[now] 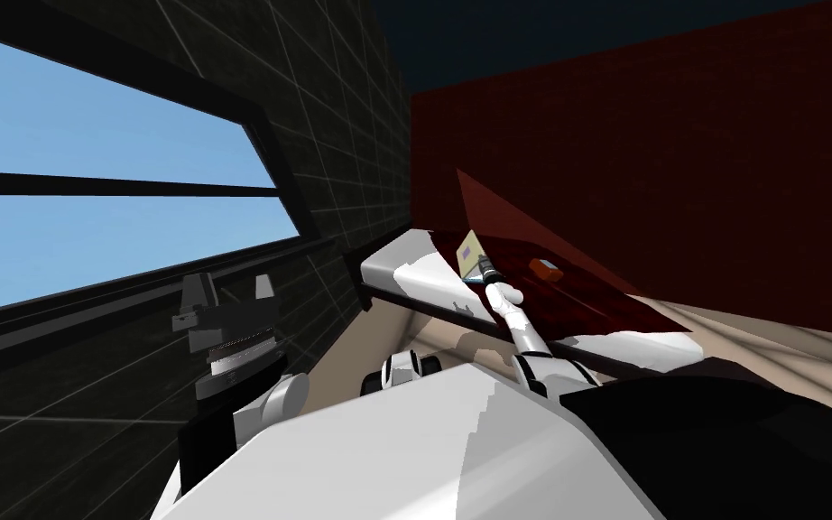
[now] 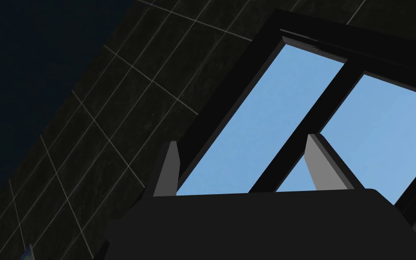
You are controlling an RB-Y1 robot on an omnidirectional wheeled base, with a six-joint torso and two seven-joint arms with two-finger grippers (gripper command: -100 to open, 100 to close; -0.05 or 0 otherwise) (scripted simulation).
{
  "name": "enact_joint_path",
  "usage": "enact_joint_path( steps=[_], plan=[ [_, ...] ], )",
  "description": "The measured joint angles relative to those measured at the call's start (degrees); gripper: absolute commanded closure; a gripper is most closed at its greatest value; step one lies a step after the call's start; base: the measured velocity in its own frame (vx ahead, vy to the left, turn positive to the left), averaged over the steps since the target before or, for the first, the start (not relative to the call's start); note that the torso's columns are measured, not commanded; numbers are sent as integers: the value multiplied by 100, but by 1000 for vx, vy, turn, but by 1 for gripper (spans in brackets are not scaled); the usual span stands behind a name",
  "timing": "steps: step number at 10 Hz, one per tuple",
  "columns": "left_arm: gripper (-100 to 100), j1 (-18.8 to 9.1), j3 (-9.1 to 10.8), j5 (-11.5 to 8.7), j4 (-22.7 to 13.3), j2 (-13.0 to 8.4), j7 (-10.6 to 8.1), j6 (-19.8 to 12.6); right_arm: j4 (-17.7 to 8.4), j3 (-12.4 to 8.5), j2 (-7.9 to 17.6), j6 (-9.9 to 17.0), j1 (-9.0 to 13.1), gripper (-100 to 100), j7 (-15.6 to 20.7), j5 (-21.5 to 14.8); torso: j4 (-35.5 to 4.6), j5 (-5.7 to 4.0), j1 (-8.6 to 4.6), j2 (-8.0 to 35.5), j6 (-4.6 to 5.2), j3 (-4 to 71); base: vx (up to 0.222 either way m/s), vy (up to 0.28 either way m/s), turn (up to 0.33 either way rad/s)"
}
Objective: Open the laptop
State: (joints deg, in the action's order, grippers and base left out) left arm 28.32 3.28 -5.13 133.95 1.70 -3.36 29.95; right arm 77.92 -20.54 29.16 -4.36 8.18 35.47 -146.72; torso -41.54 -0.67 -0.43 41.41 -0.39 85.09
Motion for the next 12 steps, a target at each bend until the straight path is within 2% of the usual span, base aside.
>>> enact_joint_path(
  steps=[1,3,6,7,9,10,11,12],
  plan=[
    [0,0,0,0,0,0,0,0,-64,-25,200,174,-158,100,95,181,-16,14,11,6,-12,-5,-27,0,225],
    [0,1,1,0,0,0,0,0,-129,-45,360,287,-355,100,157,528,-2,-6,9,3,1,-6,4,-11,26],
    [0,2,1,0,0,0,0,0,-2,-132,252,248,-477,100,215,961,0,-17,9,15,-13,-14,2,-1,-17],
    [0,1,1,0,0,0,0,0,-22,-106,255,287,-495,100,210,1060,-1,-14,9,9,-19,-10,-66,38,342],
    [0,0,0,0,0,0,0,0,-276,15,770,706,-801,100,330,1459,-27,21,21,7,-24,-7,-48,25,267],
    [0,2,1,0,0,0,0,0,-261,0,843,805,-944,100,376,1628,-28,20,21,13,0,-12,16,-7,24],
    [0,2,1,0,1,0,0,0,-166,-56,871,771,-1106,100,399,1804,-28,12,7,27,25,-21,23,-3,-20],
    [0,2,1,0,1,0,0,0,-194,-4,937,819,-1194,100,364,2004,-24,-2,-10,37,29,-28,10,2,-21]
  ],
)
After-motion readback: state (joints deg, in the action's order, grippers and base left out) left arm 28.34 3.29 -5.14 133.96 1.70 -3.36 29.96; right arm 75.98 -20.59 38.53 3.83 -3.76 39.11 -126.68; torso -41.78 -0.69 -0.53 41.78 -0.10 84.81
